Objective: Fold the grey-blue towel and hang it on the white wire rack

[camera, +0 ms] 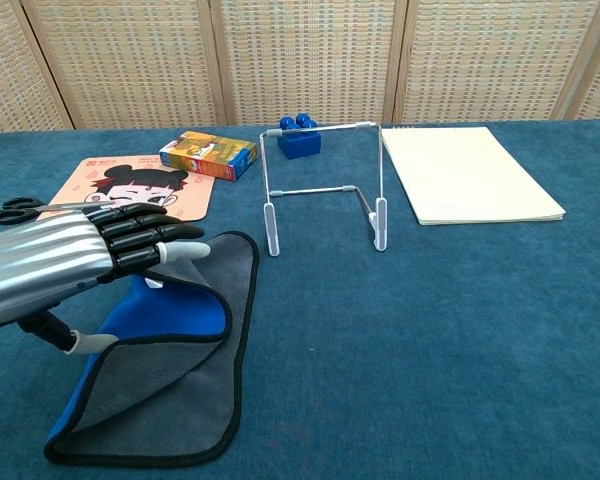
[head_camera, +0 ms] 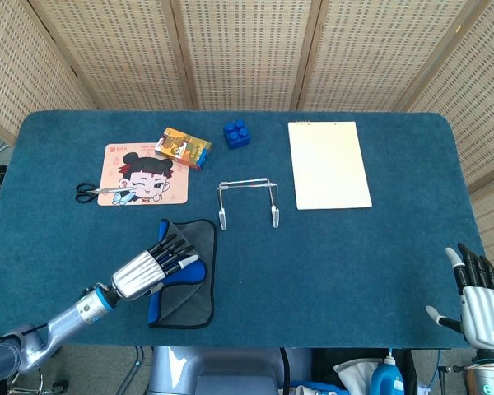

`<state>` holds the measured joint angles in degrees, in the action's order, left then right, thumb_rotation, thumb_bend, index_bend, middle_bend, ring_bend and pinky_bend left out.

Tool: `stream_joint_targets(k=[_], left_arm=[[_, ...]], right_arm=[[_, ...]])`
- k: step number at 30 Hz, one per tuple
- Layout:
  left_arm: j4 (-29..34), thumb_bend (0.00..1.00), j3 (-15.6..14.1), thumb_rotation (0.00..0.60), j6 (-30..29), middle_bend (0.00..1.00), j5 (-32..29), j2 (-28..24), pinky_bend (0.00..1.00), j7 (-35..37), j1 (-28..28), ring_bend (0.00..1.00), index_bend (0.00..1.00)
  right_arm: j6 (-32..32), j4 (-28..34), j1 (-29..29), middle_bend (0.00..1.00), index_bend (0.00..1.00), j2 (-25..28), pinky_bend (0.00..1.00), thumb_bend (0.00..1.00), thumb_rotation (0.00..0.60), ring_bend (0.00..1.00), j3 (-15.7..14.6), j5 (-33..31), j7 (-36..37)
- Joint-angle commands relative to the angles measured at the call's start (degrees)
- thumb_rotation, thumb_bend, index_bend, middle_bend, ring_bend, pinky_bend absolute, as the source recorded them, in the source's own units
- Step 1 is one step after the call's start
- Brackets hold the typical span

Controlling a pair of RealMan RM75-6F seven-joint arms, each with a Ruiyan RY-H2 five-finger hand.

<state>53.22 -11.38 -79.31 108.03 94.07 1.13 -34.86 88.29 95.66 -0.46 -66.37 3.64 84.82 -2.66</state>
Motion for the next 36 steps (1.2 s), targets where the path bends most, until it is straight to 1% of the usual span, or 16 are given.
stream_joint_targets(k=[1, 9, 13, 20, 26, 30, 32, 33, 36], left_arm=[[0.46, 0.23, 0.24, 0.600, 0.41, 0.00, 0.09, 0.32, 0.00, -0.64, -0.22, 0.00, 0.00], [2.79, 0.23, 0.89, 0.600, 0.96, 0.00, 0.49, 1.31, 0.00, -1.84, -0.81, 0.00, 0.00], [6.75, 0.23, 0.91, 0.600, 2.18, 0.00, 2.00, 3.21, 0.00, -4.15, -1.97, 0.00, 0.00], [12.07, 0.23, 0.96, 0.600, 3.63, 0.00, 2.69, 3.59, 0.00, -6.66, -2.55, 0.00, 0.00], [12.76, 0.23, 0.87, 0.600, 4.35, 0.00, 2.32, 3.28, 0.00, -7.44, -2.20, 0.00, 0.00], [13.01, 0.23, 1.95, 0.600, 2.90, 0.00, 1.47, 2.56, 0.00, -6.28, -1.80, 0.00, 0.00], [13.27, 0.23, 4.35, 0.600, 1.12, 0.00, -0.51, 0.73, 0.00, -5.09, -1.55, 0.00, 0.00], [13.40, 0.23, 4.99, 0.600, 1.08, 0.00, -1.33, -0.32, 0.00, -4.45, -1.57, 0.00, 0.00], [13.03, 0.23, 5.60, 0.600, 1.69, 0.00, -2.84, -1.96, 0.00, -3.75, -1.38, 0.00, 0.00]], right_arm=[[0.00, 0.00, 0.00, 0.00, 0.00, 0.02, 0.00, 0.00, 0.600, 0.00, -0.02, 0.04, 0.06], [-0.08, -0.16, 0.00, 0.00, 0.00, 0.15, 0.00, 0.00, 0.600, 0.00, 0.10, -0.17, 0.60], [0.00, -0.06, 0.00, 0.00, 0.00, 0.21, 0.00, 0.00, 0.600, 0.00, 0.02, 0.06, 0.56], [0.09, -0.18, -0.10, 0.00, 0.00, 0.25, 0.00, 0.00, 0.600, 0.00, 0.07, -0.07, 0.82], [0.04, -0.27, -0.13, 0.00, 0.00, 0.34, 0.00, 0.00, 0.600, 0.00, 0.08, -0.15, 1.20], [0.01, -0.27, -0.11, 0.00, 0.00, 0.35, 0.00, 0.00, 0.600, 0.00, 0.07, -0.10, 1.21], [-0.04, -0.20, -0.09, 0.00, 0.00, 0.30, 0.00, 0.00, 0.600, 0.00, -0.01, 0.01, 1.05], [-0.06, -0.17, -0.09, 0.00, 0.00, 0.28, 0.00, 0.00, 0.600, 0.00, -0.03, 0.01, 0.97], [-0.11, -0.18, -0.07, 0.00, 0.00, 0.26, 0.00, 0.00, 0.600, 0.00, 0.01, -0.08, 0.94]])
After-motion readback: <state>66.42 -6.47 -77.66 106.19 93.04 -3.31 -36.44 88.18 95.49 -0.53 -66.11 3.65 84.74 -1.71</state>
